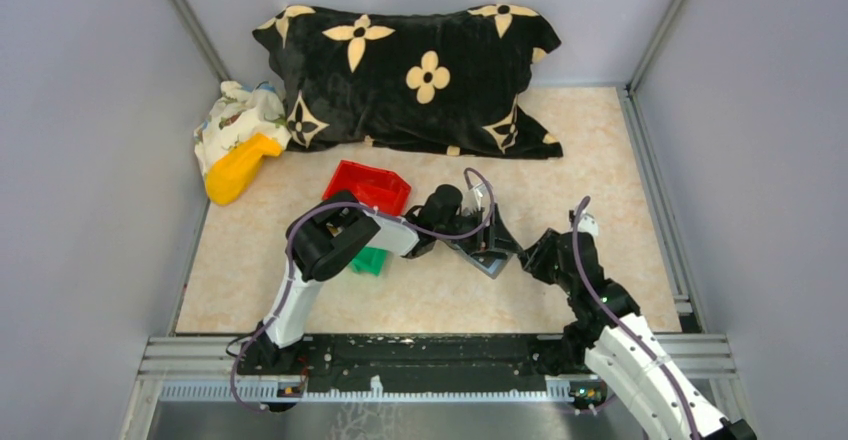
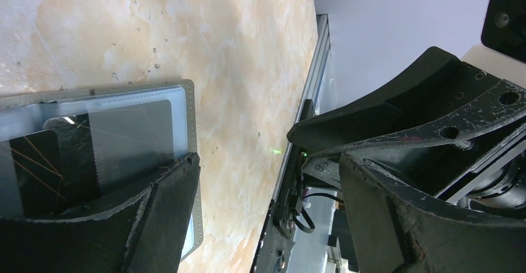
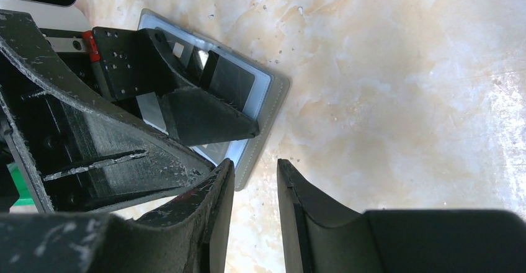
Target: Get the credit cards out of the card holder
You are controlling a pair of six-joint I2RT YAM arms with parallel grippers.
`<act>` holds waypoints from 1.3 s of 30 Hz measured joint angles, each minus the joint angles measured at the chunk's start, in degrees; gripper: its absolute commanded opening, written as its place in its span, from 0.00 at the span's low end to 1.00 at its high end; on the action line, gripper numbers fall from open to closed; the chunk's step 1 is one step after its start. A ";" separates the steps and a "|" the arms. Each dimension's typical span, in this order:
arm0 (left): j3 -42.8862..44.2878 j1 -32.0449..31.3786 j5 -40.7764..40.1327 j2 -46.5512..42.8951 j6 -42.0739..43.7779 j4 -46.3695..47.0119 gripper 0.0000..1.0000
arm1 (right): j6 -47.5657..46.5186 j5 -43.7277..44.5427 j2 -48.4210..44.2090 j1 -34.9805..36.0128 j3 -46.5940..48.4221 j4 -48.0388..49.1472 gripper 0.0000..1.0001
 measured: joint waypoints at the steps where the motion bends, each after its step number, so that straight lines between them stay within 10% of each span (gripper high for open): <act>1: -0.04 0.00 0.00 0.00 0.00 0.02 0.88 | 0.02 -0.07 0.24 0.00 0.00 0.15 0.33; 39: 0.55 0.63 -1.53 -5.29 4.37 -7.45 0.89 | -0.04 -1.49 -0.20 0.00 2.62 2.03 0.27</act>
